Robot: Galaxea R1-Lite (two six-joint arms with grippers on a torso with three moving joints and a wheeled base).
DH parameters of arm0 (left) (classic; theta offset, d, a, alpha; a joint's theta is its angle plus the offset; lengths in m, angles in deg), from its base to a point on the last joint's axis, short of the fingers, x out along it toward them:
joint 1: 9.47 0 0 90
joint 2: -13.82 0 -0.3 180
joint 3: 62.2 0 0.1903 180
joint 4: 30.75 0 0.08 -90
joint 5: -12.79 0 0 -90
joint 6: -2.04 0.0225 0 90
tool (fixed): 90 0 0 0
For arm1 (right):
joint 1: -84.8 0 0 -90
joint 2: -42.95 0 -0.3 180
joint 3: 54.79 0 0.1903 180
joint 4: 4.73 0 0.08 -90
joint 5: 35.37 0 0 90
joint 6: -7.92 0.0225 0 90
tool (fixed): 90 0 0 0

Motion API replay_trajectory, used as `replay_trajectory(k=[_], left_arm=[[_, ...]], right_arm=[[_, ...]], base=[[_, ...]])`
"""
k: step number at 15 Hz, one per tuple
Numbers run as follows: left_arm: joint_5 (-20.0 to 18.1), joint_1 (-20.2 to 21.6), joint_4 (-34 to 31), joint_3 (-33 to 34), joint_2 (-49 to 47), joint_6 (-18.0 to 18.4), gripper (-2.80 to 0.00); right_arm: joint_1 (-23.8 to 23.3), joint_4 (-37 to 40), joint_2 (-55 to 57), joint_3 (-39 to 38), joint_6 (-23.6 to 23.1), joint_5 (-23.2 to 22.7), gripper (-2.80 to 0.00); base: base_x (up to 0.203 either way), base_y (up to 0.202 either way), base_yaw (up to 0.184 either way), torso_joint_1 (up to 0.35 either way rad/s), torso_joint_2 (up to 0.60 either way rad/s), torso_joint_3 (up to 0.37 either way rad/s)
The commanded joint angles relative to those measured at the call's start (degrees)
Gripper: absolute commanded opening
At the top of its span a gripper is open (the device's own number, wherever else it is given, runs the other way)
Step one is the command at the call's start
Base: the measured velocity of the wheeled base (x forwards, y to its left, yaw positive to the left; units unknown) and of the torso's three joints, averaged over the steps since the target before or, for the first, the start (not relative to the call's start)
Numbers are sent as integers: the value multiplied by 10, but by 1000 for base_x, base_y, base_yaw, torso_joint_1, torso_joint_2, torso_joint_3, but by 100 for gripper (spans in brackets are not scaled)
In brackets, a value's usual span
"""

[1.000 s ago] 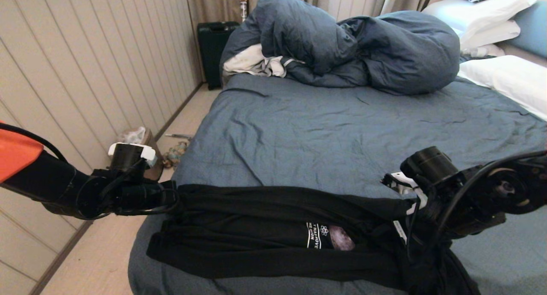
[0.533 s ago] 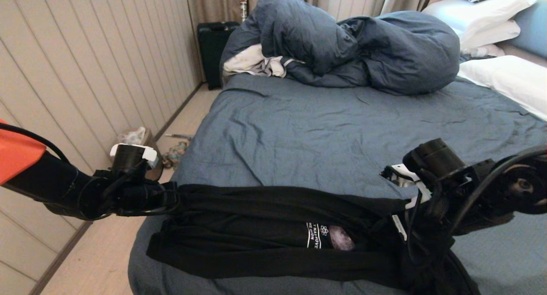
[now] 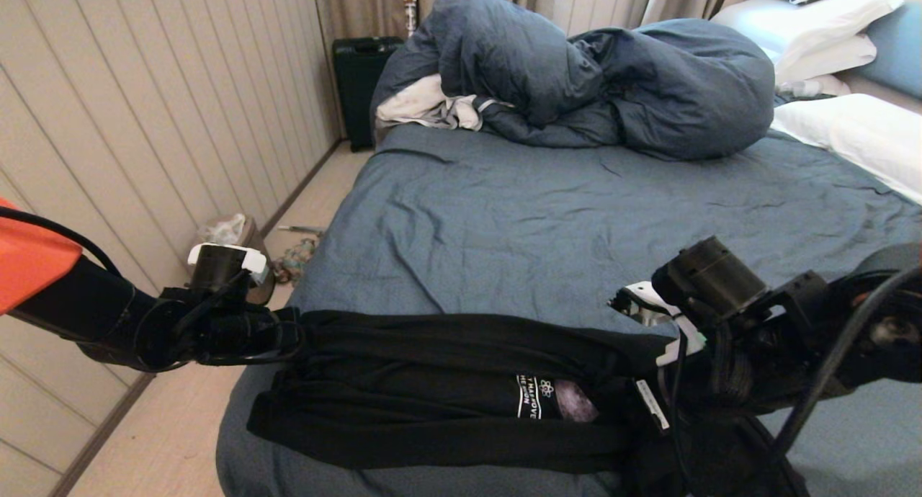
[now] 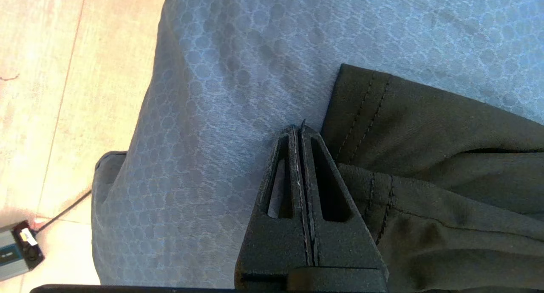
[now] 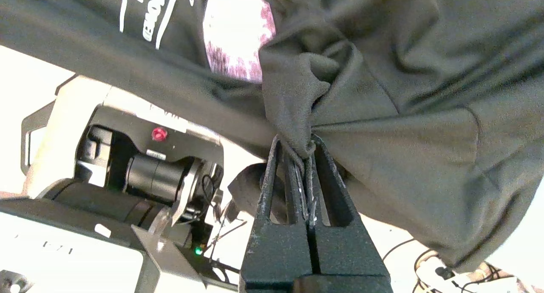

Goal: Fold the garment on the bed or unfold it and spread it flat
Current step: Fold the black T-shirt

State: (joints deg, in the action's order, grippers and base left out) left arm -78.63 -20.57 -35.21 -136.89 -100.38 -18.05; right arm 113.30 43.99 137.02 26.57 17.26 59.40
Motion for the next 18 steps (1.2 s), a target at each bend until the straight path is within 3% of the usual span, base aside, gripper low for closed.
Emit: replay_trajectory(k=[1,3,4,10,15,16,18], left_arm=[[0,-1,1,0,-3,-1,-280],[0,-2,1,1,-3,-2,-280],[-1,-2,0,1,-3,-2,-280],[0,-3,1,1,-6,-2,-280],[0,-3,1,1,-4,-3,-280],[0,-2,1,1,-4,-3,-280],[0,-2,0,3,3,-3,-280]], right_arm=[[-1,1,30,5,1,1,-280],[-4,0,43,12,5,3,-280],[-4,0,43,12,6,5,0],[-38,-1,2,14,5,1,0],[-144,5,-73,20,-16,-28,0],[-158,5,-85,12,-19,-33,-280],[-165,5,-105,-6,-18,-37,-280]], base=[[0,0,0,0,0,0],[0,0,0,0,0,0],[0,0,0,0,0,0],[0,0,0,0,0,0],[0,0,0,0,0,0],[0,0,0,0,0,0],[0,0,0,0,0,0]])
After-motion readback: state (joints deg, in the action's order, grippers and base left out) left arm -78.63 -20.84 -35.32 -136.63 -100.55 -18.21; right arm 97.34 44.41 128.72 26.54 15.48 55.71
